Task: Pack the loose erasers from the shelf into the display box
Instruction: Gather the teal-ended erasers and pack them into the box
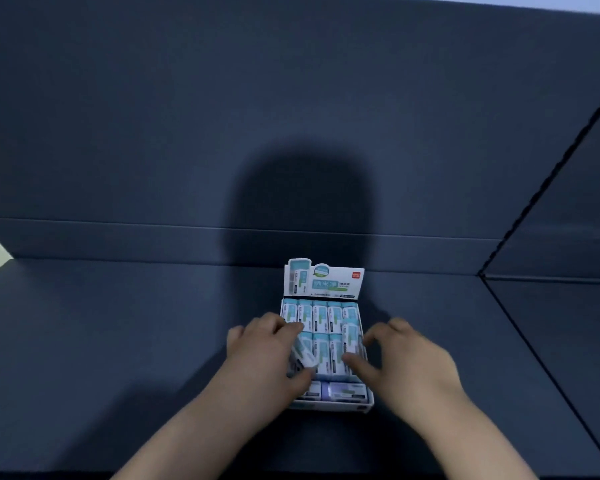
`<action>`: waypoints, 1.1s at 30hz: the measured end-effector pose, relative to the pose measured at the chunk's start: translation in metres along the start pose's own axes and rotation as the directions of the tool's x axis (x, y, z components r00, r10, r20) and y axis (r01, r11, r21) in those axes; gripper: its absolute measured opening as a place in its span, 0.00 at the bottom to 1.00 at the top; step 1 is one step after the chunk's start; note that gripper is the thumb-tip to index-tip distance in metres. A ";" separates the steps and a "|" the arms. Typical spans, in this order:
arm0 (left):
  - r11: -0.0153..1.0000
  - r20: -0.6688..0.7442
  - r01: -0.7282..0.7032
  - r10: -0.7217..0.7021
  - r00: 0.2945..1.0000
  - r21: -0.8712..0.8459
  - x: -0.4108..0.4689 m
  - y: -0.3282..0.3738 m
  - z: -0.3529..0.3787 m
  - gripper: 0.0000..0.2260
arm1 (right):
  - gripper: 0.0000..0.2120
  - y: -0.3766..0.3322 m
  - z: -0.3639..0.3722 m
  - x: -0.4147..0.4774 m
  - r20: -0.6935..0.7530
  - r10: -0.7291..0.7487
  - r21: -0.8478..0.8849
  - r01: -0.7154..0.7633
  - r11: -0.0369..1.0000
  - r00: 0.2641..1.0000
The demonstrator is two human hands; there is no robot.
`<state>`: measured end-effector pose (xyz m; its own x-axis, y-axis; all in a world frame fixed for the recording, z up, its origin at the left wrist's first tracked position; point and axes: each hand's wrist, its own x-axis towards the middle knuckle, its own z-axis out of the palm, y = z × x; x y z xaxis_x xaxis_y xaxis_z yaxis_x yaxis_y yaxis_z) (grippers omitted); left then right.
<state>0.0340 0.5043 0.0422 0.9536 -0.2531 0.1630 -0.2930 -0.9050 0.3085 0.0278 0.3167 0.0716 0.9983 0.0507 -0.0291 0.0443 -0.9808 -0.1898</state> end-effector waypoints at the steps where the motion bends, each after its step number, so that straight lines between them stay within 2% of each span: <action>1: 0.999 -0.006 0.003 -0.003 1.000 0.055 0.001 0.005 0.000 0.27 | 0.20 -0.001 0.003 -0.001 0.007 0.011 -0.006 -0.010 1.000 1.000; 5: 0.972 0.011 -0.021 0.019 1.000 0.234 0.002 0.008 -0.002 0.24 | 0.23 -0.005 0.013 0.002 0.011 0.057 0.020 -0.057 0.998 0.998; 8: 0.973 0.036 -0.096 0.091 0.995 0.208 0.000 -0.001 -0.009 0.15 | 0.26 -0.009 0.018 0.008 0.004 0.072 -0.005 -0.072 0.997 0.997; 9: 0.968 0.070 -0.130 0.118 0.991 0.215 0.001 -0.006 -0.009 0.15 | 0.25 -0.010 0.019 0.010 -0.001 0.071 -0.011 -0.071 0.997 0.997; 11: 0.956 0.121 -0.152 0.125 0.985 0.252 0.001 -0.010 -0.006 0.18 | 0.23 -0.011 0.022 0.013 -0.018 0.075 0.014 -0.075 0.997 0.997; 16: 0.962 0.115 -0.156 0.132 0.984 0.226 0.000 -0.010 -0.005 0.14 | 0.12 -0.004 0.024 0.011 -0.045 0.075 0.163 -0.066 0.984 0.996; 21: 0.992 0.090 -0.085 0.078 0.993 0.087 -0.004 -0.009 -0.010 0.11 | 0.08 0.015 0.015 0.003 -0.049 -0.033 0.254 0.044 0.966 0.998; 24: 0.992 0.066 -0.117 0.114 0.991 0.044 -0.010 -0.012 -0.004 0.14 | 0.09 0.024 0.010 -0.002 0.007 -0.119 0.234 0.114 0.966 0.993; 28: 0.994 0.104 -0.095 0.088 0.991 0.057 -0.011 -0.009 -0.003 0.14 | 0.12 0.026 0.006 -0.006 0.059 -0.199 0.176 0.186 0.967 0.978; 33: 0.994 0.117 -0.076 0.067 0.991 0.077 -0.015 -0.010 -0.002 0.13 | 0.14 0.025 0.007 -0.006 0.081 -0.230 0.142 0.217 0.966 0.970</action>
<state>0.0222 0.5179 0.0386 0.9335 -0.3512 0.0729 -0.3585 -0.9068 0.2219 0.0225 0.2931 0.0603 0.9549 0.2899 -0.0639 0.2541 -0.9096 -0.3286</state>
